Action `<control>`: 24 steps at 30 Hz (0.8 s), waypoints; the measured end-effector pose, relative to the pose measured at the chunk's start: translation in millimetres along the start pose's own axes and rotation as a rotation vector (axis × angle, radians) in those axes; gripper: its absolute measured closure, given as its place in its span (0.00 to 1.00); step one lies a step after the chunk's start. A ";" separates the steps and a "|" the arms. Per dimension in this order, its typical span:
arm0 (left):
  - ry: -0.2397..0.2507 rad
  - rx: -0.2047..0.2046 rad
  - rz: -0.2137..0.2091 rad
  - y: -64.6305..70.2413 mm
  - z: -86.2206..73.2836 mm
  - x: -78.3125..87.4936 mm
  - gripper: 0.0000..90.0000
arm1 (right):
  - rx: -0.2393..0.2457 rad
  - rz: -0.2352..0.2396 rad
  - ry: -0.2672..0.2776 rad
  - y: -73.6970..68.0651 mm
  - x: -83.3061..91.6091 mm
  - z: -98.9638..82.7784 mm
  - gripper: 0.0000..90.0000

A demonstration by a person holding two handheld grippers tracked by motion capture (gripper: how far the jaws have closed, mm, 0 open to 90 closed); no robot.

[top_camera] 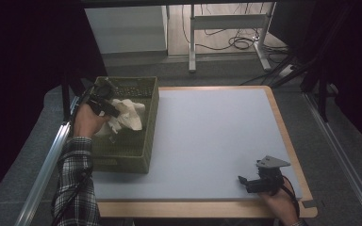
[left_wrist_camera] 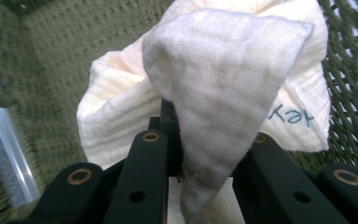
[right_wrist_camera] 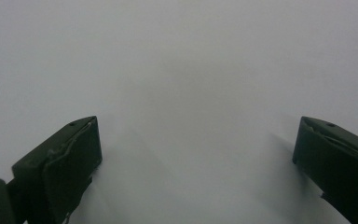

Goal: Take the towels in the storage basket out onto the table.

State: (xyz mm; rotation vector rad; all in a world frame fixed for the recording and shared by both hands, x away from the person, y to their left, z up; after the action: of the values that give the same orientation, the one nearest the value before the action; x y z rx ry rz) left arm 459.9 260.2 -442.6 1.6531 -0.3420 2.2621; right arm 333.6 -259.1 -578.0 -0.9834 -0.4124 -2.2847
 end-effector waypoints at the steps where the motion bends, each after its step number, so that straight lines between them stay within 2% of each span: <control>1: 0.005 0.001 0.001 -0.5 -0.4 3.8 0.88 | 0.000 0.000 0.000 0.0 0.0 0.0 0.01; 14: 0.065 -0.009 0.000 -0.1 -1.8 50.6 0.87 | 0.000 0.000 0.000 -0.1 0.0 0.0 0.01; 24: 0.107 -0.049 0.004 17.5 4.9 78.1 0.87 | -0.004 0.000 0.002 -0.3 -0.1 0.2 0.01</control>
State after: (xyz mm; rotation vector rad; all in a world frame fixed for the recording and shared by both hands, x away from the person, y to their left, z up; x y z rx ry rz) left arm 435.4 251.0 -366.8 1.5025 -0.3716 2.3146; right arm 333.6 -258.7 -578.0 -0.9835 -0.4073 -2.2867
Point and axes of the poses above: each handheld gripper's, and its own axes: x roughly backward along the jaws, z roughly out of its top, y roughly to its right, the point moved 6 cm from there along -x, roughly forward along the jaws, and after that the axes turned 6 degrees about -y, right-handed, at the moved point
